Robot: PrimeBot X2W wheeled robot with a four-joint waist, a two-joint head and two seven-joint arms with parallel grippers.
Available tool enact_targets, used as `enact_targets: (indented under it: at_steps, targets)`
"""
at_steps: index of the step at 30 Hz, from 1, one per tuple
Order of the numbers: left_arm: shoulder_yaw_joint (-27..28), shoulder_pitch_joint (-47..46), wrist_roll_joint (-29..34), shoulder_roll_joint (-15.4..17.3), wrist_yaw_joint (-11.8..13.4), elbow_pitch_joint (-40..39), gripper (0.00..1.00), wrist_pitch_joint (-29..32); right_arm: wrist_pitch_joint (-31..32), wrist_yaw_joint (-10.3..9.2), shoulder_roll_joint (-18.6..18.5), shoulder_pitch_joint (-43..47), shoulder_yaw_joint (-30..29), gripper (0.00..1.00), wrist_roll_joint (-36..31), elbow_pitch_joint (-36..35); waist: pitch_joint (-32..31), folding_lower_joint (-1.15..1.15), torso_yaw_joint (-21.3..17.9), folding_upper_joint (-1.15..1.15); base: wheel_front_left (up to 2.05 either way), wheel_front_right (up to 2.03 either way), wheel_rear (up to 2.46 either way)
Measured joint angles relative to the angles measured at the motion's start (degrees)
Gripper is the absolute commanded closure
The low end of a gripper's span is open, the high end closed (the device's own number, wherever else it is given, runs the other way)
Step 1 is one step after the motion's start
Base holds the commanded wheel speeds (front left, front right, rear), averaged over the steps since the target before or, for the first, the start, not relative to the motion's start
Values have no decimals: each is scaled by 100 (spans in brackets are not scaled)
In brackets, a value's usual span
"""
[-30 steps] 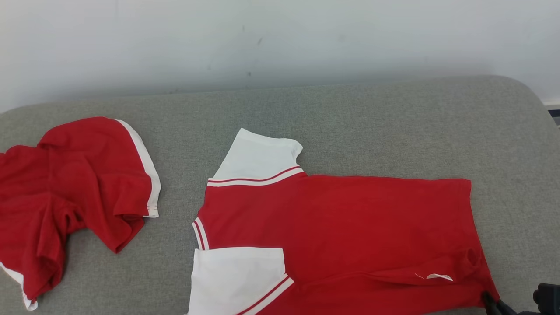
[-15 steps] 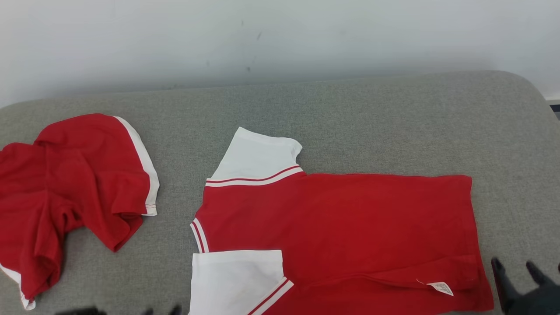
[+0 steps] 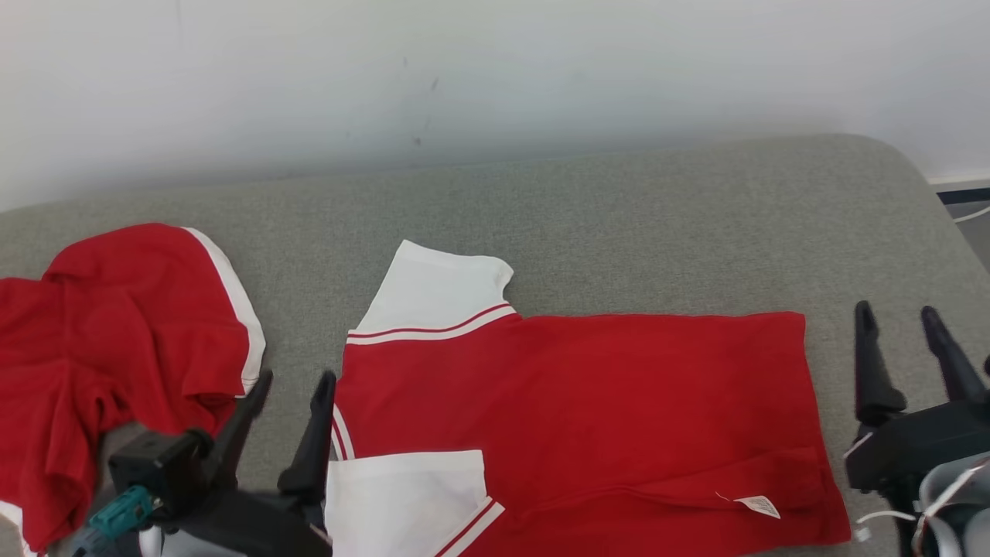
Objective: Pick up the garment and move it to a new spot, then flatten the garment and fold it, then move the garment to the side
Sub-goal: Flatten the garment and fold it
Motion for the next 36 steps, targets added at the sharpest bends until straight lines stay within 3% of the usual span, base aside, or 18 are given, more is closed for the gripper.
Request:
enact_targets:
  at_steps: [7,13,16,36]
  targets:
    - [-30,-375,703,-361,44,361,0,-767,-580,0,385,-77,298,0,-141,508,-141,0,-114,0,0,0,0]
    - [76,-378,756,-719,45,934,0,-1092,-1009,22,392,-110,458,0,-293,947,-270,0,-147,0,0,0,0]
    - [505,-163,659,-1017,47,1262,0,-1224,-1244,148,349,-162,601,0,-363,1095,-349,0,-138,0,0,0,0]
    - [438,-22,710,-935,41,1828,0,-1291,-1847,364,427,-201,722,0,-359,1441,-461,-1,-158,0,0,0,0]
